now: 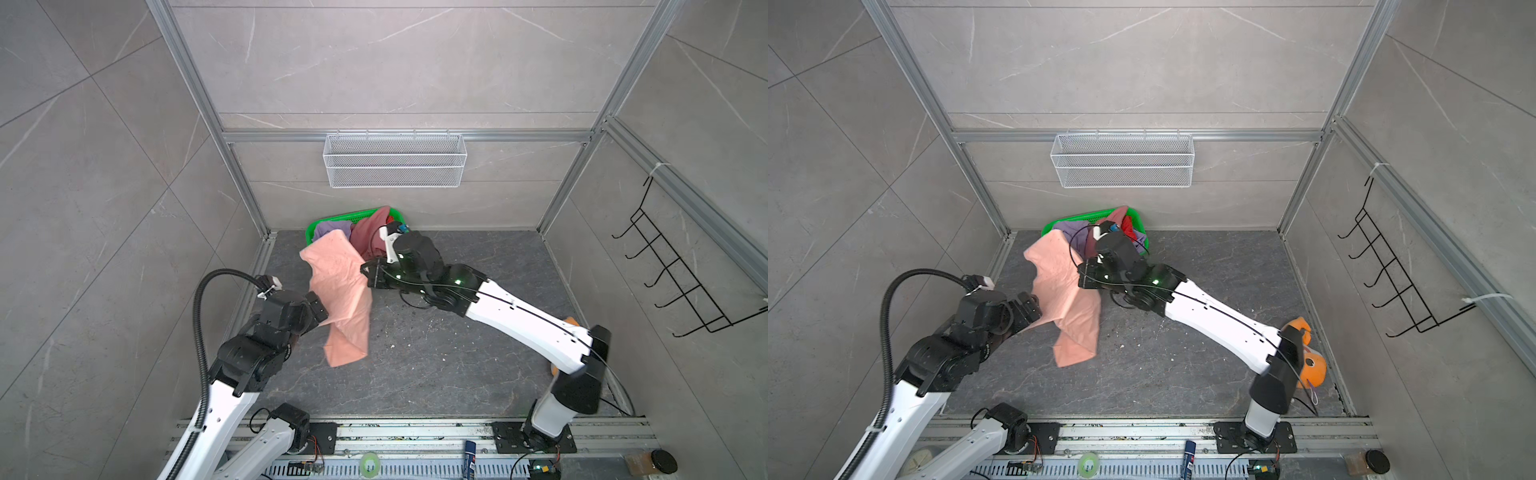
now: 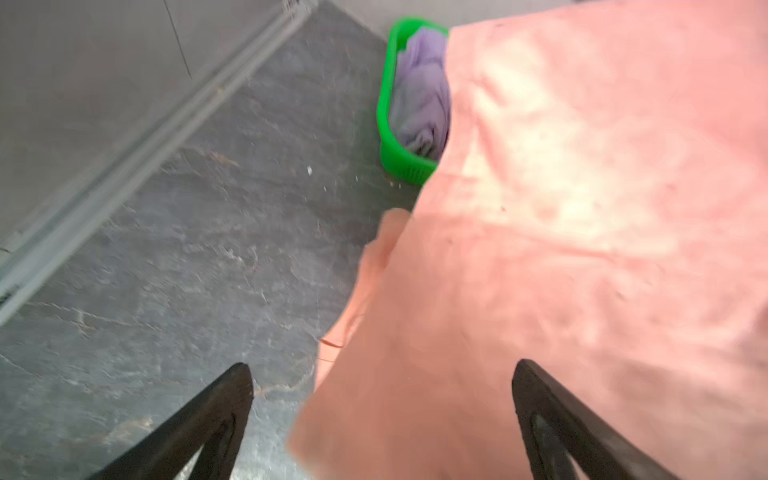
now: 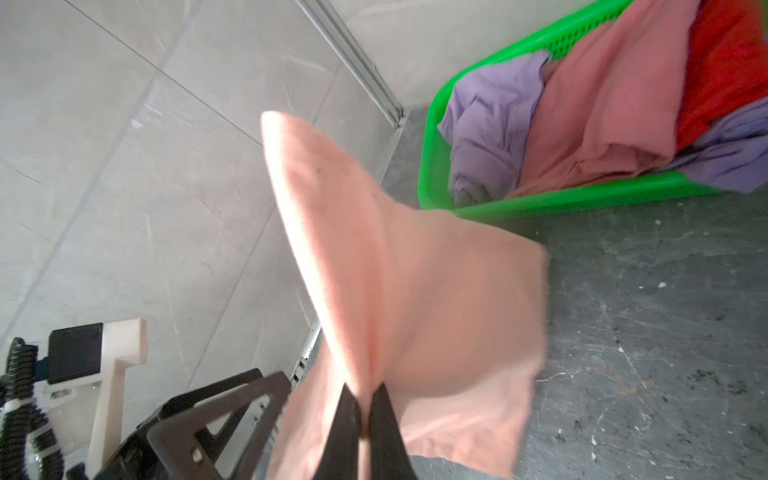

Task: Fold and stack the t-shirts

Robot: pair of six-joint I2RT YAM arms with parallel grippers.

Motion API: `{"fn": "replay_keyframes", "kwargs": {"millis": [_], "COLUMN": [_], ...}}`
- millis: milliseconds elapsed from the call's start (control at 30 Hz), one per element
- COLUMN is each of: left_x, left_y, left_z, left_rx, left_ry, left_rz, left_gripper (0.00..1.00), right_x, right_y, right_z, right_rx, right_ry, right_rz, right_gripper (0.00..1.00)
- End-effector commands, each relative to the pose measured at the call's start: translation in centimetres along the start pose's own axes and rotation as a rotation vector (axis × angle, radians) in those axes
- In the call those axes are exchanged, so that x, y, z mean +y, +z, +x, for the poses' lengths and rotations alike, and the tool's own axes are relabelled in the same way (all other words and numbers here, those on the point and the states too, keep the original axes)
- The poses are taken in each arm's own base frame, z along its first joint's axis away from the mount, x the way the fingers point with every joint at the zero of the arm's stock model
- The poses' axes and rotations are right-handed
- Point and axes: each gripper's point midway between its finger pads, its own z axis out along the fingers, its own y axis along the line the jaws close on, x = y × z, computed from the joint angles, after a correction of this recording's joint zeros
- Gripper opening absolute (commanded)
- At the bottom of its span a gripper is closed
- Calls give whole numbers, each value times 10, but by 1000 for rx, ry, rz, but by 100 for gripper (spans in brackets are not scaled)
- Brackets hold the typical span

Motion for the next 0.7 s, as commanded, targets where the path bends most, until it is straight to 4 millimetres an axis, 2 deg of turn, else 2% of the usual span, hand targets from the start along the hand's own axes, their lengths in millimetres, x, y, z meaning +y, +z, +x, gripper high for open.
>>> {"fn": "replay_keyframes", "kwargs": {"millis": [0, 33, 67, 100, 133, 167, 200, 233, 333, 400, 467, 567, 667], "left_x": [17, 14, 11, 4, -1, -7, -11, -13, -21, -23, -25, -18, -1], "left_y": [-31, -32, -32, -30, -27, -22, -17, -11, 10, 24, 37, 57, 74], "left_z": [-29, -27, -24, -19, -12, -5, 3, 9, 30, 44, 58, 82, 103], "left_rx": [-130, -120, -103, -69, -33, 11, 53, 87, 190, 247, 304, 405, 478], "left_ry": [33, 46, 59, 80, 99, 117, 128, 133, 142, 129, 117, 71, 5], "left_rz": [-29, -10, 10, 41, 64, 83, 88, 84, 74, 63, 48, 1, -78], "left_gripper": [100, 100, 100, 100, 100, 100, 100, 100, 100, 100, 99, 98, 97], "right_x": [-62, -91, -119, -158, -191, -218, -231, -236, -232, -224, -209, -177, -157], "right_y": [-35, -41, -45, -53, -60, -64, -67, -70, -73, -66, -53, -22, 5], "right_z": [9, 22, 32, 39, 46, 50, 50, 51, 52, 59, 68, 91, 115], "right_rx": [-33, -16, -4, -12, -9, 9, 7, 0, 26, 54, 72, 127, 180], "right_ry": [56, 34, -15, -47, -29, 14, 39, 38, 17, 19, 4, -53, -101], "right_rz": [177, 240, 313, 434, 522, 551, 556, 565, 559, 540, 500, 441, 427], "right_gripper": [0, 7, 21, 41, 56, 67, 80, 82, 82, 80, 80, 80, 80]}}
